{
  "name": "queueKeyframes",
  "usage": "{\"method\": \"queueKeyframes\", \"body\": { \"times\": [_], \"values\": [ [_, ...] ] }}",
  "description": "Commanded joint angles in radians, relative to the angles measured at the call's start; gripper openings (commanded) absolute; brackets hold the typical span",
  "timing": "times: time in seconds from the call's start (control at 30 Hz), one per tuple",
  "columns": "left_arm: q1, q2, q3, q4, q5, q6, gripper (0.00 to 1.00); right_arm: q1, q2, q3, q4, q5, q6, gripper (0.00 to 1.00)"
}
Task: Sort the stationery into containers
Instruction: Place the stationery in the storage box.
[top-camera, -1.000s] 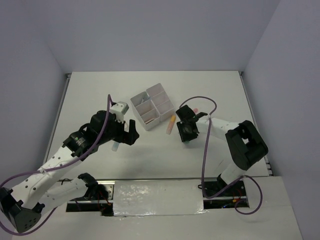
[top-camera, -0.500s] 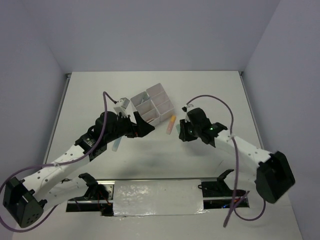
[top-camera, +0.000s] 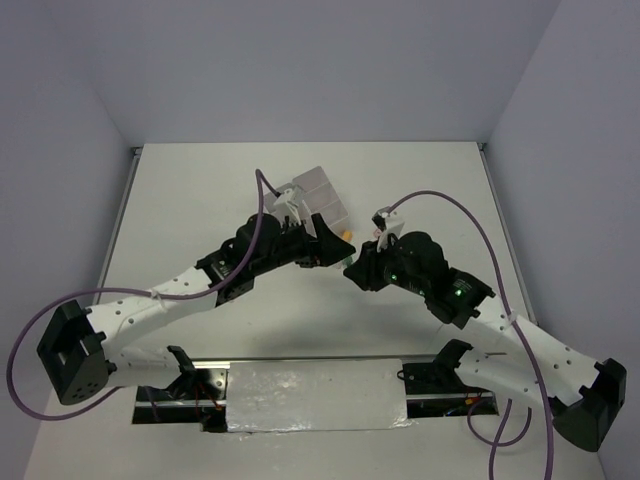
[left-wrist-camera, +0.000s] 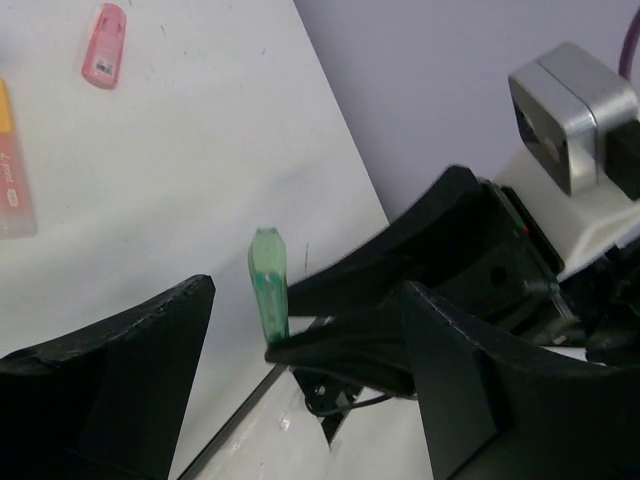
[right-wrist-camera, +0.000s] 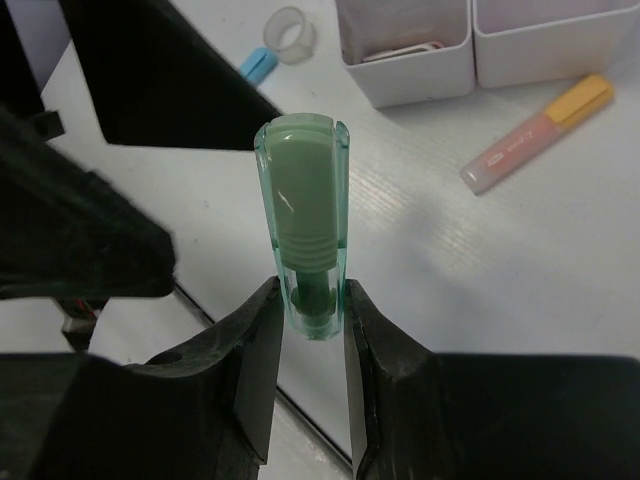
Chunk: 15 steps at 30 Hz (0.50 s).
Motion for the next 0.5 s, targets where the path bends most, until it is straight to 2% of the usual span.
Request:
{"method": "queueKeyframes", "body": {
  "times": [0.0,0.13,0.23,0.27,0.33,0.37,0.47],
  "values": [
    [-0.004,0.023,0.040,0.057,-0.041,-0.009,0.87,0.049,-0.014,0.050,-0.018,0.028,0.008,0.12],
    [-0.004,0.050,0.064,0.024,-0.053,0.008,0.78,0.078,-0.022,0.059,-0.018,0.051,0.013,0.12],
    [-0.004,0.067,0.081,0.008,-0.045,0.015,0.65,0.081,-0.026,0.060,-0.011,0.053,0.017,0.12],
    [-0.004,0.073,0.081,0.010,-0.036,0.015,0.54,0.083,-0.022,0.062,-0.012,0.056,0.017,0.12],
    [-0.004,0.075,0.081,0.013,-0.028,0.015,0.39,0.083,-0.020,0.060,-0.006,0.059,0.019,0.12],
    [-0.006,0.078,0.086,0.010,-0.024,0.017,0.26,0.086,-0.017,0.059,-0.002,0.065,0.022,0.13],
    [-0.004,0.081,0.086,0.010,-0.010,0.020,0.16,0.086,-0.011,0.060,0.005,0.079,0.029,0.13]
  ]
}}
